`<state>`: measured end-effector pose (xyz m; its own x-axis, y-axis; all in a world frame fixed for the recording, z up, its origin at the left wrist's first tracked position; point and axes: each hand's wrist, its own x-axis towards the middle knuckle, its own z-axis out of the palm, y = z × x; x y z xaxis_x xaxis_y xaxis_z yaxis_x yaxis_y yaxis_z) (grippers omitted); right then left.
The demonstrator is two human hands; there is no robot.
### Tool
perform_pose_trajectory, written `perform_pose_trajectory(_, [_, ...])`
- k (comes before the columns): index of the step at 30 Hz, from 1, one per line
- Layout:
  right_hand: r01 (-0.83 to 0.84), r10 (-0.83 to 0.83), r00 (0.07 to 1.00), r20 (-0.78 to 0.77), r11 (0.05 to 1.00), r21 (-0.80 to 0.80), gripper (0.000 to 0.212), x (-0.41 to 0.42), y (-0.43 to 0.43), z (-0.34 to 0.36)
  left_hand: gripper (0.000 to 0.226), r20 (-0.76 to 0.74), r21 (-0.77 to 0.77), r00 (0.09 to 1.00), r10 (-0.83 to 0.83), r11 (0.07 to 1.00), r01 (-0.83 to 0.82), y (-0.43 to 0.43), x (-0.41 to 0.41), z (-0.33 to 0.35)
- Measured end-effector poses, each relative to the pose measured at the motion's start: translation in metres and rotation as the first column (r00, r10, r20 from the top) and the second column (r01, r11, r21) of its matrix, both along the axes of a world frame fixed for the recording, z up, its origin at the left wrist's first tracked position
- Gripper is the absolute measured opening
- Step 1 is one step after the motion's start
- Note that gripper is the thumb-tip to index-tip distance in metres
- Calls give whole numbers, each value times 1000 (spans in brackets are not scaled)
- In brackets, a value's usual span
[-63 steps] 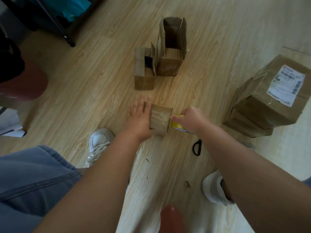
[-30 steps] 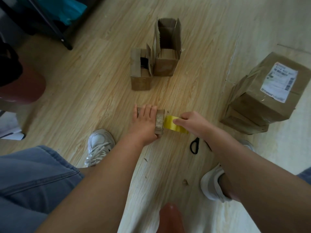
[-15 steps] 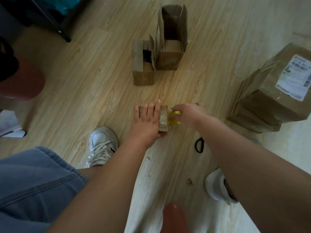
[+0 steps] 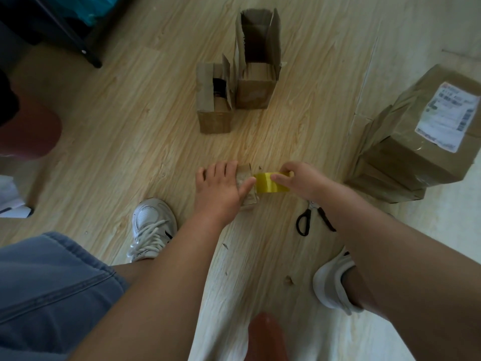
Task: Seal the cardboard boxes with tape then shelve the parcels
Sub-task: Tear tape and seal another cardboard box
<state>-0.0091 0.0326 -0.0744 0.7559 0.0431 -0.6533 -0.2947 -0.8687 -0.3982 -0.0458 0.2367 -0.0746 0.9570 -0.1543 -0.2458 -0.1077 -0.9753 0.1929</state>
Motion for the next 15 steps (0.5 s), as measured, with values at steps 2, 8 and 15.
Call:
perform_pose_trajectory(2, [-85,88,994,62,995,-58,40,5,1,2,68,56,21,998,35,999,-37,-2,-3,-5])
perform_pose_trajectory(8, [-198,215,969,120,971,-133,35,18,12,6,67,117,76,991,65,994,-75,-9,-7,-12])
perform_pose_trajectory(15, [-202,213,969,121,975,-97,35,22,25,-9,61,131,31,985,111,993,-116,-12,-4,-14])
